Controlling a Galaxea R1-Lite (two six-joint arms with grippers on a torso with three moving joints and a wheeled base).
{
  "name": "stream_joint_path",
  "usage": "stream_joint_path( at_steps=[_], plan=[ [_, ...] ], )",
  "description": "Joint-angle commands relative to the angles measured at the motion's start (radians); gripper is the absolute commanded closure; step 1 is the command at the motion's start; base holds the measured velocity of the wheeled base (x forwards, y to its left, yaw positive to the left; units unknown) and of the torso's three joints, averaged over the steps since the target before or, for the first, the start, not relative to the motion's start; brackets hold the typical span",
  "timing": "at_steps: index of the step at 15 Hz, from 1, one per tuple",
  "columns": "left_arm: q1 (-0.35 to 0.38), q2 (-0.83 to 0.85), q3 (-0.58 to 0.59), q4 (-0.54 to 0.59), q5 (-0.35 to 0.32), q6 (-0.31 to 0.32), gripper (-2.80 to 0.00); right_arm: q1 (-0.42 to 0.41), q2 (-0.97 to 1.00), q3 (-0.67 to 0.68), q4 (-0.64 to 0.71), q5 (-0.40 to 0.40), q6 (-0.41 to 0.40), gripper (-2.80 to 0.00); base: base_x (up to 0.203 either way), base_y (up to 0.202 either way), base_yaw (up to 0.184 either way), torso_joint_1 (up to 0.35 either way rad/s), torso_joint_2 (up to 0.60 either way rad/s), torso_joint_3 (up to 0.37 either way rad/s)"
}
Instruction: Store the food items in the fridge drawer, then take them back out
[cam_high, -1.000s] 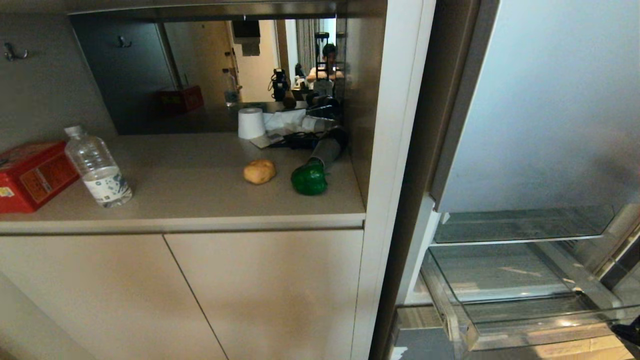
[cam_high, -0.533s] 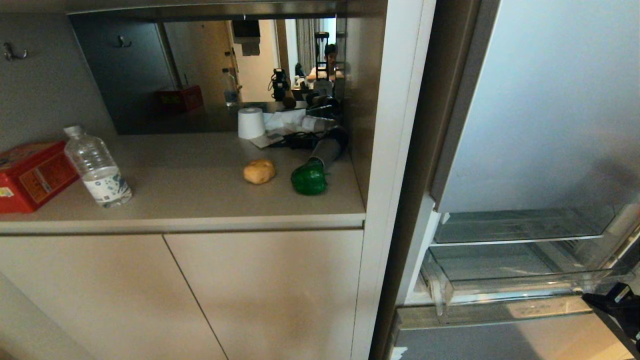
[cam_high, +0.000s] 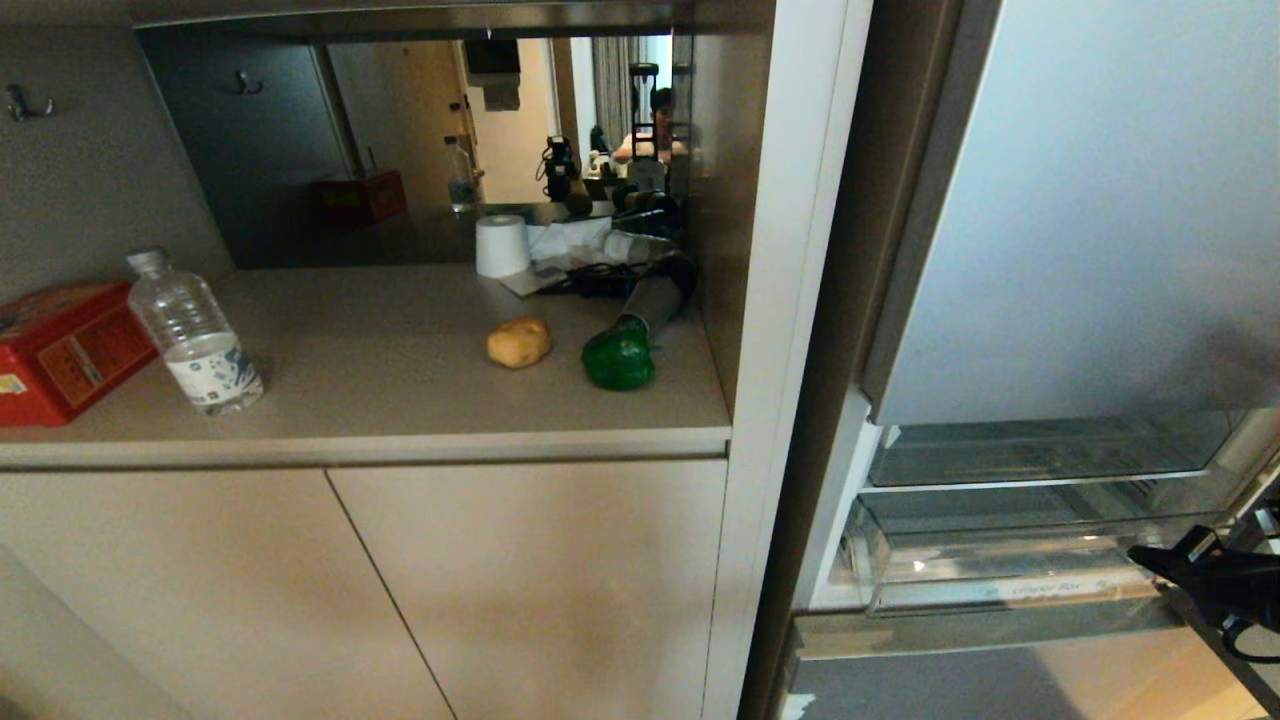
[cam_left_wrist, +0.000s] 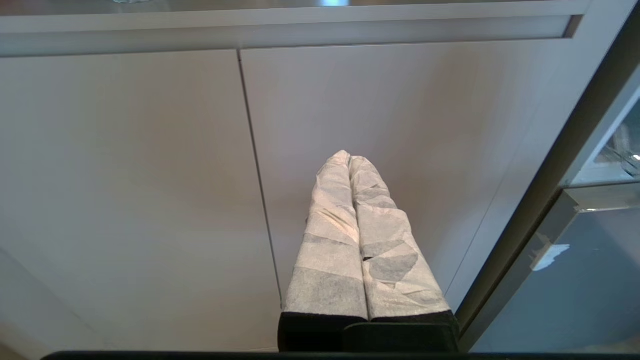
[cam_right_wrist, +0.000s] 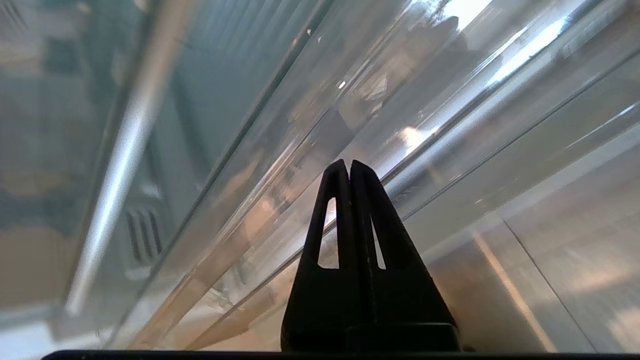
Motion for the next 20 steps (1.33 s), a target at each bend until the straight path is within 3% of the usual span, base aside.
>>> stream_joint_path(
  at_steps=[1, 11, 20],
  plan=[
    [0.000, 0.000, 0.011, 0.000, 0.000, -0.001, 0.00, 0.023, 0.026, -0.063, -0.008, 0.003, 0.041, 0.00, 0.000, 0.000, 0.000, 0.000, 0.00, 0.000],
    [0.000, 0.000, 0.011, 0.000, 0.000, 0.000, 0.00, 0.096, 0.069, -0.157, -0.008, 0.000, 0.052, 0.00, 0.000, 0.000, 0.000, 0.000, 0.00, 0.000],
    [0.000, 0.000, 0.011, 0.000, 0.001, -0.001, 0.00, 0.100, 0.022, -0.012, -0.029, -0.002, 0.073, 0.00, 0.000, 0.000, 0.000, 0.000, 0.00, 0.000]
  ],
)
